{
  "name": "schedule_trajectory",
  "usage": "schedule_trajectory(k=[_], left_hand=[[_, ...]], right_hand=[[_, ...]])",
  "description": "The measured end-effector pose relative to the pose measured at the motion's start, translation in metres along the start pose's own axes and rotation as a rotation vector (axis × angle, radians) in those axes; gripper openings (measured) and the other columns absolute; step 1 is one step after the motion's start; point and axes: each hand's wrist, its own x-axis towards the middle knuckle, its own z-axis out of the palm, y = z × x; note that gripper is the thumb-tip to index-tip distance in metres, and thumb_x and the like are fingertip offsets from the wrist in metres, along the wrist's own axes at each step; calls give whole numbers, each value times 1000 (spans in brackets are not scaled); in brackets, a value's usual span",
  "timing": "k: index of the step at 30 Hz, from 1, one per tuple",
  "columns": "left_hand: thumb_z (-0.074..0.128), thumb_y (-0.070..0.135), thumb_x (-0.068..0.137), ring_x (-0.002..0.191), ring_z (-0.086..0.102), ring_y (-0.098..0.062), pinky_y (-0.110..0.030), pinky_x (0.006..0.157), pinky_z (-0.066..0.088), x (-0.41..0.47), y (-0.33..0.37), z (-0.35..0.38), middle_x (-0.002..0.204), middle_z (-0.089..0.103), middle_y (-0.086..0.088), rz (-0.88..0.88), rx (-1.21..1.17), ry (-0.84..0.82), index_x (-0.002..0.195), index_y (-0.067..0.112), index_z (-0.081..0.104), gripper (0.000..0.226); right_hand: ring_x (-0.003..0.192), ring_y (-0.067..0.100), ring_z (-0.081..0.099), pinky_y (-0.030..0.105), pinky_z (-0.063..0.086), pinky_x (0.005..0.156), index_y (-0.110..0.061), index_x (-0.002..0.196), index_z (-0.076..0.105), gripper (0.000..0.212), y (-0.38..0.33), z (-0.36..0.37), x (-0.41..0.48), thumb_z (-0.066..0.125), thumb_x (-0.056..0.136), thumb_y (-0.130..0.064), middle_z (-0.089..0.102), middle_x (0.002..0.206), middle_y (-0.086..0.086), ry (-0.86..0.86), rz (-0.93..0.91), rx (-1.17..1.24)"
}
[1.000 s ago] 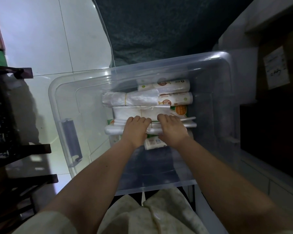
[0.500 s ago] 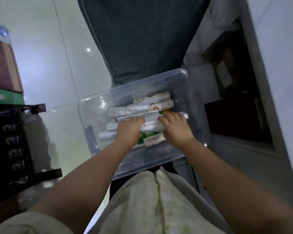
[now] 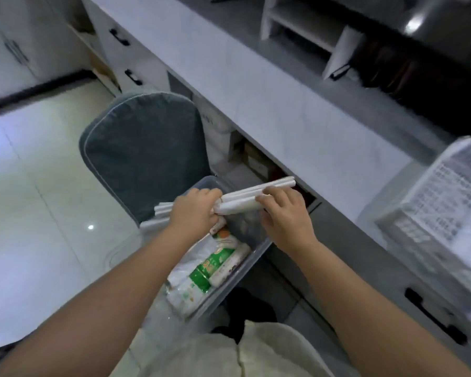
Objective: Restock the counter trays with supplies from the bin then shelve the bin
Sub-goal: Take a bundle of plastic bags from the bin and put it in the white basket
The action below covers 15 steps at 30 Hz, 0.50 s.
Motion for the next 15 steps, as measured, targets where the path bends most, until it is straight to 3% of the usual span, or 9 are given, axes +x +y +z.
schedule_trajectory(k=[2, 5, 9, 15], left_hand=[[67, 27, 72, 90, 56, -29, -37, 62, 42, 14, 25, -16, 97, 63, 1, 80, -10, 62, 103, 25, 59, 33], [66, 27, 72, 87, 55, -25, -33, 59, 37, 37, 71, -33, 95, 62, 3, 178, -43, 99, 102, 26, 57, 31], [63, 27, 74, 89, 57, -26, -35, 62, 45, 74, 149, -47, 98, 64, 2, 288, -72, 83, 105, 24, 55, 32], [59, 29, 73, 77, 55, -23, -30, 56, 35, 119, 286, -58, 83, 60, 7, 381, -193, 60, 96, 28, 53, 24]], right_hand=[[91, 38, 59, 48, 48, 81, -5, 103, 67, 25, 17, -30, -9, 57, 81, -13, 65, 108, 16, 106, 58, -30], [98, 38, 57, 47, 43, 88, -6, 105, 67, 30, 43, -72, -24, 69, 76, -8, 64, 112, 17, 206, 176, -91], [100, 38, 58, 46, 44, 87, -5, 107, 67, 37, 77, -127, -53, 75, 71, -3, 64, 113, 15, 247, 259, -203], [103, 34, 57, 43, 50, 88, -5, 112, 64, 39, 150, -202, -107, 74, 74, -3, 64, 110, 13, 284, 449, -164]])
